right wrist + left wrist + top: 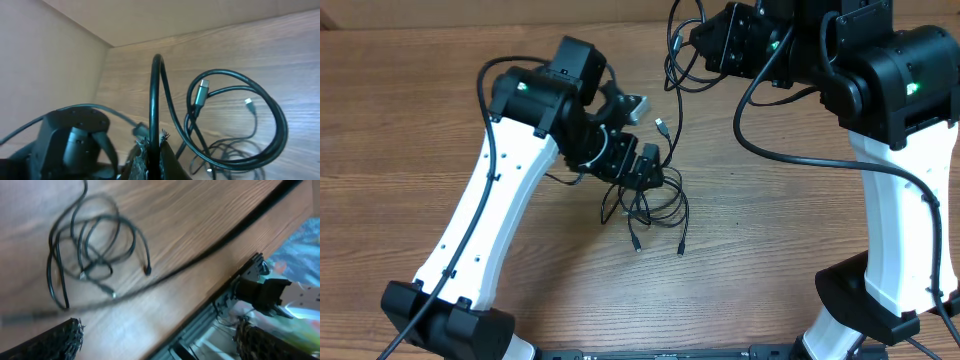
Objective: Untangle cables
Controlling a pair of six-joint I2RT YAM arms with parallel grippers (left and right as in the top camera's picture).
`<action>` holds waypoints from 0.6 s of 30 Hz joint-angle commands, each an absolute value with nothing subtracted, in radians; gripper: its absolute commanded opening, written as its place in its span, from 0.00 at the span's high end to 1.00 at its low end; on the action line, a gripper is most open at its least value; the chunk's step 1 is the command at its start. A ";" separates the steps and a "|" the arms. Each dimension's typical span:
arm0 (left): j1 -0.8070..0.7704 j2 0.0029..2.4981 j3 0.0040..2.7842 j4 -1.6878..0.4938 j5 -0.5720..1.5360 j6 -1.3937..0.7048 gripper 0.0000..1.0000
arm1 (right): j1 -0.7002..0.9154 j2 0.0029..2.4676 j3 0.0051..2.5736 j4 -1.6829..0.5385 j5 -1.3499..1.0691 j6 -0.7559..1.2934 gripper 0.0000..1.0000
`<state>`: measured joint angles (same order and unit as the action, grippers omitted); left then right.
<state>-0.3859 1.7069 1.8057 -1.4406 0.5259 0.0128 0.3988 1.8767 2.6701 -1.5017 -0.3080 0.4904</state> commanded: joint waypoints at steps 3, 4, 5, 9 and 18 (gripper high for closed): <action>-0.393 1.713 1.803 -1.354 0.498 0.083 0.02 | 0.397 1.876 2.669 -1.507 -0.409 0.530 0.96; -0.393 1.713 1.803 -1.334 0.499 0.083 0.00 | 0.397 1.876 2.669 -1.507 -0.431 0.535 0.96; -0.393 1.713 1.803 -1.315 0.507 0.083 0.00 | 0.397 1.876 2.669 -1.507 -0.455 0.547 0.96; -0.394 1.713 1.803 -1.257 0.525 0.086 0.00 | 0.397 1.876 2.669 -1.505 -0.484 0.600 0.96; -0.394 1.713 1.803 -1.273 0.737 0.238 0.03 | 0.397 1.876 2.669 -1.465 -0.484 0.670 0.96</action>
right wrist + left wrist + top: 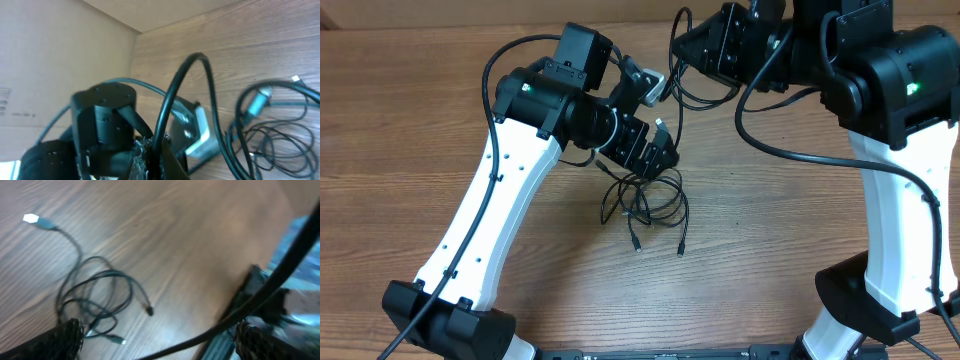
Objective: Untangle cables
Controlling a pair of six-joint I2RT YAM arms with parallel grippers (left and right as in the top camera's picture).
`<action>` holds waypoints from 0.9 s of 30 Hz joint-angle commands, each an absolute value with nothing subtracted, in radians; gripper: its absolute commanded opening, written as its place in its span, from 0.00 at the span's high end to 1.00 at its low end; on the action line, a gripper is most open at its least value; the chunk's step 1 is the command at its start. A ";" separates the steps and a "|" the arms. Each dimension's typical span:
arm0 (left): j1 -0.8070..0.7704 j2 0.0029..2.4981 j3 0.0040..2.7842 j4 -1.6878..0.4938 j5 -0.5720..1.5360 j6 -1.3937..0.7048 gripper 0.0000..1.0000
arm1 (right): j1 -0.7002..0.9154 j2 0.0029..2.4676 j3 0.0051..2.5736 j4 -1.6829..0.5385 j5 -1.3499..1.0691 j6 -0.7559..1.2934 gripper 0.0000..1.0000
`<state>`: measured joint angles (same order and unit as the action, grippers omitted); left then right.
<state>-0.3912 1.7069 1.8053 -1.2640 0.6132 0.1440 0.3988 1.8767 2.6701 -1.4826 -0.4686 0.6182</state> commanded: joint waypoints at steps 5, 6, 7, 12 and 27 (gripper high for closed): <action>-0.394 1.713 1.803 -1.281 0.749 0.252 0.15 | 0.383 1.876 2.669 -1.417 -0.503 0.790 0.96; -0.394 1.713 1.803 -1.281 0.749 0.251 0.15 | 0.378 1.876 2.669 -1.411 -0.518 0.802 0.96; -0.394 1.713 1.803 -1.281 0.749 0.251 0.15 | 0.373 1.876 2.669 -1.409 -0.534 0.813 0.96; -0.394 1.713 1.803 -1.283 0.791 0.251 0.18 | 0.351 1.876 2.669 -1.408 -0.589 0.854 0.96; -0.394 1.713 1.803 -1.310 0.876 0.259 0.53 | 0.286 1.876 2.669 -1.416 -0.587 0.951 0.96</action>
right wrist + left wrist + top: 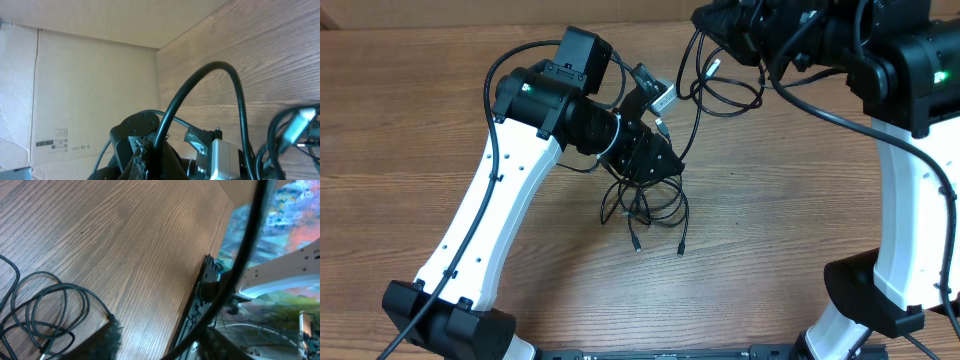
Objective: Untangle cables
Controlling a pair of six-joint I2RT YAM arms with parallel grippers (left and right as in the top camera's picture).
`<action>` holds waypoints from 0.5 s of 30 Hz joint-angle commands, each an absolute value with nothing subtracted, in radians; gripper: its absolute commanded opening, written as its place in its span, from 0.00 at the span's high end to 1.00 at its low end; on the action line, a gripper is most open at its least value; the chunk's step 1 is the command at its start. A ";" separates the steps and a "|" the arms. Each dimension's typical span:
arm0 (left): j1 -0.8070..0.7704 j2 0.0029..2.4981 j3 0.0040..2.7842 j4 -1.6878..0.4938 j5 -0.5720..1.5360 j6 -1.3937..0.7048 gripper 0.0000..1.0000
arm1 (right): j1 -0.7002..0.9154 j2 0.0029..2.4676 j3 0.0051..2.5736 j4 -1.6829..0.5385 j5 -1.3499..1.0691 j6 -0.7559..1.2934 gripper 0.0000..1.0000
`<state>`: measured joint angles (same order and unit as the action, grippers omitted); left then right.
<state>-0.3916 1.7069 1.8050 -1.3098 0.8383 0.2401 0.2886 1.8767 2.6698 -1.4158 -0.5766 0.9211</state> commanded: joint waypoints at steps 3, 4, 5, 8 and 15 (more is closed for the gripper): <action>-0.394 1.713 1.803 -1.312 0.914 0.260 0.55 | 0.286 1.876 2.669 -1.419 -0.590 0.974 0.96; -0.395 1.713 1.803 -1.312 0.924 0.264 0.56 | 0.286 1.876 2.669 -1.418 -0.590 0.974 0.96; -0.395 1.713 1.803 -1.312 0.931 0.268 0.57 | 0.286 1.876 2.669 -1.419 -0.590 0.974 0.96; -0.395 1.713 1.803 -1.312 0.932 0.278 0.63 | 0.286 1.876 2.669 -1.419 -0.589 0.973 0.96; -0.395 1.713 1.803 -1.311 0.918 0.277 0.74 | 0.285 1.876 2.669 -1.420 -0.571 0.972 0.96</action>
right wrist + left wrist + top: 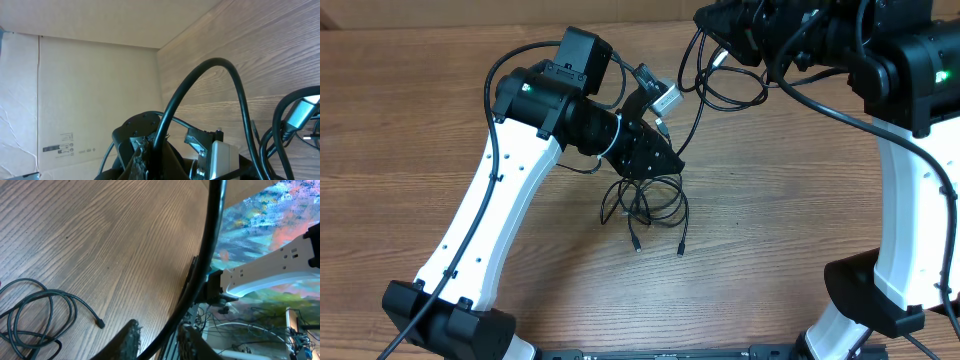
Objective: Untangle cables
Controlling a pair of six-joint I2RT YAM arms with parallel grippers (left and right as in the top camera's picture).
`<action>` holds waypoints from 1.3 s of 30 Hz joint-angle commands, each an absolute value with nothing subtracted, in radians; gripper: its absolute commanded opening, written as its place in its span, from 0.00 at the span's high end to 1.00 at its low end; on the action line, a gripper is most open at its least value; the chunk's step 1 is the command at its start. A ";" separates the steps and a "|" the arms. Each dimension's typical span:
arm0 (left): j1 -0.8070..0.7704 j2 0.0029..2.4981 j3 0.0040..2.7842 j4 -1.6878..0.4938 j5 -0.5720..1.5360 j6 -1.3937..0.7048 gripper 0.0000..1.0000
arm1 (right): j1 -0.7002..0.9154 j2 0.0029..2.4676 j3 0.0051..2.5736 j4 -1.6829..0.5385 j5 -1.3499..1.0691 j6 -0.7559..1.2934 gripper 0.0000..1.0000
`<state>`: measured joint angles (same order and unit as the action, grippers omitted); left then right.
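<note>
A tangle of thin black cables point(645, 205) lies on the wooden table point(800, 230); part of it shows in the left wrist view as thin cables point(35, 310). A thick black cable point(730, 98) loops in the air at the back. My right gripper point(150, 146) is shut on that thick cable point(220, 65), whose silver plug point(300, 112) hangs at the right. My left gripper point(660, 155) hovers above the tangle. Its fingers point(131, 337) stand narrowly apart on either side of the thick cable point(212, 230), with a small gap each side.
A cardboard wall point(90, 75) stands behind the table. Past the table's front edge point(192, 275) lie a white frame and loose wires. The left wrist's silver camera block point(665, 97) sits close to the hanging loop.
The left gripper's fingers have drawn closer together around the thick cable. The right gripper and its loop have hardly moved.
My left gripper was wide open low by the thin tangle while the right held the thick cable raised at the back. The left then rose toward the hanging cable. Later the right had lifted further right, and the cable now runs between the left fingers.
</note>
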<state>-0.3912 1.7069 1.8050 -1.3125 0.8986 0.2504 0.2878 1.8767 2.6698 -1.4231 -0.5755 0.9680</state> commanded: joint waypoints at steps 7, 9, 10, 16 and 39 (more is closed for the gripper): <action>-0.395 1.713 1.803 -1.312 0.887 0.273 0.93 | 0.285 1.876 2.669 -1.423 -0.548 0.971 0.96; -0.395 1.713 1.803 -1.312 0.887 0.273 0.96 | 0.285 1.876 2.669 -1.423 -0.547 0.968 0.96; -0.395 1.713 1.803 -1.312 0.887 0.273 0.96 | 0.285 1.876 2.669 -1.423 -0.547 0.968 0.96; -0.395 1.713 1.803 -1.312 0.868 0.269 0.96 | 0.285 1.876 2.669 -1.449 -0.461 0.964 0.96; -0.392 1.713 1.803 -1.312 0.346 -0.171 0.96 | 0.285 1.877 2.643 -1.694 0.370 0.821 0.96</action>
<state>-0.3916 1.7069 1.8050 -1.3128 0.4461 -0.0769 0.2886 1.8767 2.6617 -1.6962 0.2295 0.8619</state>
